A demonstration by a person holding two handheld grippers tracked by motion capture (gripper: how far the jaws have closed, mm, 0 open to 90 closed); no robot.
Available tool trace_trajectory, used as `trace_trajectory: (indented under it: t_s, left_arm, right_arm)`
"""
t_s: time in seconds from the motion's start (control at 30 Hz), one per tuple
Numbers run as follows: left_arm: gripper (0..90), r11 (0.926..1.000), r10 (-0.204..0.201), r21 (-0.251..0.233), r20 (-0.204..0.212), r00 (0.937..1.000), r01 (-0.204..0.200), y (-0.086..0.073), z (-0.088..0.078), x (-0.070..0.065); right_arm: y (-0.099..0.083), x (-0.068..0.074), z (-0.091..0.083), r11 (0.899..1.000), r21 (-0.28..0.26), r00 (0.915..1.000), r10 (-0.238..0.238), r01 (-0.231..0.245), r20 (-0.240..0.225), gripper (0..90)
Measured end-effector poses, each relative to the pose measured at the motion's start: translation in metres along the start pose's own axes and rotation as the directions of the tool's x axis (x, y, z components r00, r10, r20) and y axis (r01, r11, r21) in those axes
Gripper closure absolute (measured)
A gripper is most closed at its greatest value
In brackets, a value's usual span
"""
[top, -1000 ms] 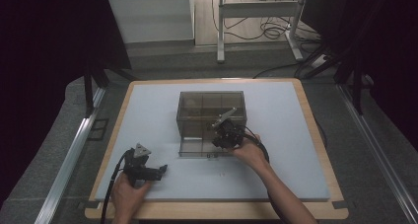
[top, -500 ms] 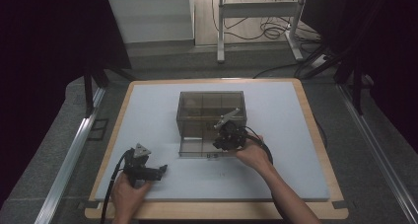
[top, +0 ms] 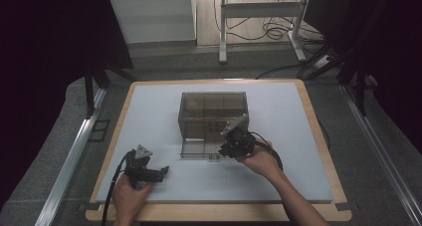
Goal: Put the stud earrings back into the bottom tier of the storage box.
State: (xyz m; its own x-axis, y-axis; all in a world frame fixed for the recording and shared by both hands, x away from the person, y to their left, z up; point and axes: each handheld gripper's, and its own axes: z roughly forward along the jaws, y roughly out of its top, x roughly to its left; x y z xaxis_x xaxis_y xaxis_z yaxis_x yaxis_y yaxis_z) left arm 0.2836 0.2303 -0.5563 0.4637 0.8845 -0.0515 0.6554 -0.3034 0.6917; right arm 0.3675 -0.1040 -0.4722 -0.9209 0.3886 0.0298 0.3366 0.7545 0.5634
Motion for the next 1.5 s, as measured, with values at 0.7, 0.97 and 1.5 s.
trace_trajectory:
  t_s: [0.7, 0.97, 1.5]
  left_arm:
    - [0.0, 1.0, 0.005, 0.005, 0.0, 1.0, -0.005, 0.0, 0.0, 0.0]
    - [0.0, 1.0, 0.002, 0.005, 0.0, 1.0, -0.002, 0.0, 0.0, 0.0]
    - [0.0, 1.0, 0.0, 0.002, 0.001, 1.0, 0.0, 0.0, 0.0, 0.0]
  right_arm:
    - [-0.028, 0.02, 0.004, 0.995, 0.098, 0.9963, -0.026, 0.034, -0.081, 78.6]
    - [-0.029, 0.028, 0.012, 0.987, 0.147, 0.993, -0.047, 0.063, -0.108, 79.1]
    - [-0.014, 0.042, 0.028, 0.952, 0.281, 0.9913, -0.102, 0.121, -0.084, 80.5]
